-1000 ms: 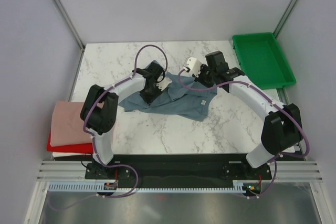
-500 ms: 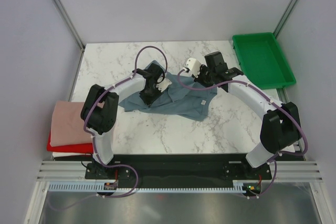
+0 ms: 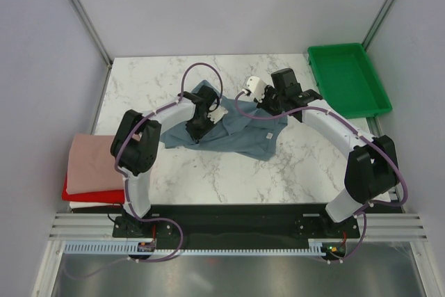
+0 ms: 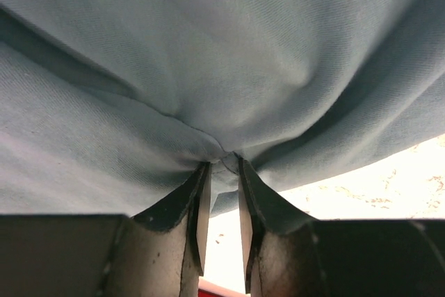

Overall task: Fold and stack the t-shirts
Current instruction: Flatten the tshirt out

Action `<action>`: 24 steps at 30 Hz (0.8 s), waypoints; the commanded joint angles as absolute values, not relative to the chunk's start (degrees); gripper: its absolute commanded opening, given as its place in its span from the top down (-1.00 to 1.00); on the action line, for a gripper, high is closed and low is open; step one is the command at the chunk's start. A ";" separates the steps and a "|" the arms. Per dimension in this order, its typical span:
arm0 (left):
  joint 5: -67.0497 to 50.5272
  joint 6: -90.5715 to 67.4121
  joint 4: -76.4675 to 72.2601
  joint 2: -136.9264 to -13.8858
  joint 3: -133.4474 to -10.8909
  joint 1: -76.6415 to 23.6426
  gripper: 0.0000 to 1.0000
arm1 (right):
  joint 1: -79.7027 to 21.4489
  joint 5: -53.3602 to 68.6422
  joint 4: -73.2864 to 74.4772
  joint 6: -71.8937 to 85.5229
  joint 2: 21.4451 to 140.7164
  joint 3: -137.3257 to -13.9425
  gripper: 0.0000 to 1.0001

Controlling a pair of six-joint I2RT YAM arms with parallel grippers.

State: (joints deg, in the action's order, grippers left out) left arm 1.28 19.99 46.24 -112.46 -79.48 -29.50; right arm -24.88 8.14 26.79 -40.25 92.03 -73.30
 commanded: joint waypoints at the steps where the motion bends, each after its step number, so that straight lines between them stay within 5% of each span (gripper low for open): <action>1: 0.97 20.21 46.41 -114.52 -80.68 -29.79 0.43 | -24.61 9.32 24.87 -39.38 92.28 -74.00 1.00; 11: 0.79 20.83 46.67 -114.79 -80.95 -29.79 0.59 | -24.70 8.96 24.79 -39.37 92.37 -74.27 1.00; 14: 0.53 21.01 46.93 -113.82 -81.04 -29.79 0.95 | -24.61 8.44 24.70 -39.55 92.29 -74.44 1.00; 24: 1.84 26.27 48.43 -96.43 -81.38 -26.81 0.95 | -17.76 6.33 23.55 -29.02 92.63 -83.57 1.00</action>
State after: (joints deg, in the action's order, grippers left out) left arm 1.41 22.09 48.10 -105.58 -79.96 -28.84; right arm -21.32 7.16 26.72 -35.27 92.99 -77.23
